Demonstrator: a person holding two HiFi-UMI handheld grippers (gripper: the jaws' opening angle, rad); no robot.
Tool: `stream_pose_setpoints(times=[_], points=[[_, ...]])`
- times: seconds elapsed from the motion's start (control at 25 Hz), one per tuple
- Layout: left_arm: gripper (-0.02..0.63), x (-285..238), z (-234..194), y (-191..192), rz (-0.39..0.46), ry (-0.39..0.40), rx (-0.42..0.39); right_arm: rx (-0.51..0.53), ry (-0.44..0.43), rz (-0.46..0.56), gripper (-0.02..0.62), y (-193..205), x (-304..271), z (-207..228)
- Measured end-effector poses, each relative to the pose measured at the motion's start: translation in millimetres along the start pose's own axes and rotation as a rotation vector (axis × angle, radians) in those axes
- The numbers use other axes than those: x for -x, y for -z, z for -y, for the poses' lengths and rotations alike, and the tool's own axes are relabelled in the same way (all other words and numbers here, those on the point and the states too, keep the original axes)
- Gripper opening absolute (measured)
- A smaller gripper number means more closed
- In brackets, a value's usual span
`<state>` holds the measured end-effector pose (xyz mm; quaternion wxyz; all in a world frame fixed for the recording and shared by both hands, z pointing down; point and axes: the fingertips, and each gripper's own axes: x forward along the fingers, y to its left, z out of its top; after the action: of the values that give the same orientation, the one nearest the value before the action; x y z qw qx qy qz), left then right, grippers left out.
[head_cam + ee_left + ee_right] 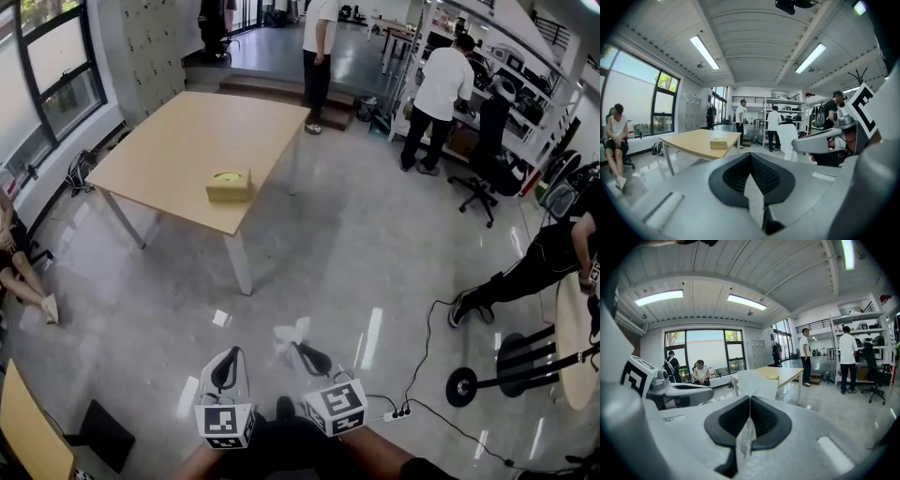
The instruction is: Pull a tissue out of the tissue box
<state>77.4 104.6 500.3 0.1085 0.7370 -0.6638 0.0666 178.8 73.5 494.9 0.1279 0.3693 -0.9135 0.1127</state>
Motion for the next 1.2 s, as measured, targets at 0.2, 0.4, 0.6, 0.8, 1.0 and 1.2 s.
stream_pose_setpoints(times=[0.2,0.4,0.6,0.8,1.0,1.2], points=[[0.018,3.2,1.1,0.8,0.002,-0.013,-0.002,0.032,-0.028,-0.024,-0.005,13.0,5.1,-12.3],[0.018,-1.9,7.2,0.7,0.005,0.005,-0.002,0.029,-0.023,-0.035,-0.006,20.1,8.4,-7.5],[0.018,-1.0,6.5,3.5,0.007,0.013,0.001,0.037,0.005,-0.029,-0.006,17.9,11.5,-0.9],[0.018,0.6,2.8,2.7,0.016,0.011,0.008,0.054,0.008,-0.015,-0.006,10.2,9.7,-3.5],[0.018,2.6,2.3,2.0,0.023,0.007,0.011,0.062,0.002,-0.020,-0.006,10.0,10.2,-5.5],[0.018,0.8,3.1,4.6,0.019,0.008,0.013,0.059,-0.002,-0.022,-0.006,11.9,9.4,-4.6]])
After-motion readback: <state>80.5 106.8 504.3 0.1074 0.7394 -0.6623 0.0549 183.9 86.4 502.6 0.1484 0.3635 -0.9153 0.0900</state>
